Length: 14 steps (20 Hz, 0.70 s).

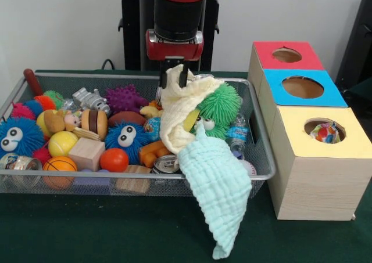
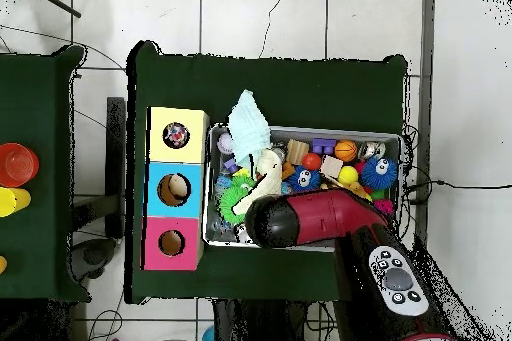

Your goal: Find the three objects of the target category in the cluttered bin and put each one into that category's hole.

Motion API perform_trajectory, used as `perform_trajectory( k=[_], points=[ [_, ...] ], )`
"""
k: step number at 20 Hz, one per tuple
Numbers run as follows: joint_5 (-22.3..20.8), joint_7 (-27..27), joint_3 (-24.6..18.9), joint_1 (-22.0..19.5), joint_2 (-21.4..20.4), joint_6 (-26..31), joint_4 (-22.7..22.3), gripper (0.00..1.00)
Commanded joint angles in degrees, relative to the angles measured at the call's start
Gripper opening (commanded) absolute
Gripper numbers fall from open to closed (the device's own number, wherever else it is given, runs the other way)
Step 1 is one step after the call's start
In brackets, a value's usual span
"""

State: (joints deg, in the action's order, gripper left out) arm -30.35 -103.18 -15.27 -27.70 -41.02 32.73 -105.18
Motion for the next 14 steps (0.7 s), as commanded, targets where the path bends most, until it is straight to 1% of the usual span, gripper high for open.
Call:
perform_trajectory(
  k=[1,5,8,10,13,14],
  points=[
    [1.57,-6.28,1.06,-0.06,3.13,-0.86,5.07,1.0],
    [1.84,-4.94,0.63,-0.54,2.7,-0.3,4.63,1.0],
    [2.37,-2.24,-0.71,-2.66,1.33,0.35,2.75,1.0],
    [3.33,-0.52,-1.69,-4.85,-3.19,0.41,-1.35,1.0],
    [4.98,4.56,-3.36,-9.32,-10.62,2.41,-8.28,1.0],
    [5.29,6.13,-4.11,-11.27,-12.71,2.01,-10.61,1.0]
  ],
)
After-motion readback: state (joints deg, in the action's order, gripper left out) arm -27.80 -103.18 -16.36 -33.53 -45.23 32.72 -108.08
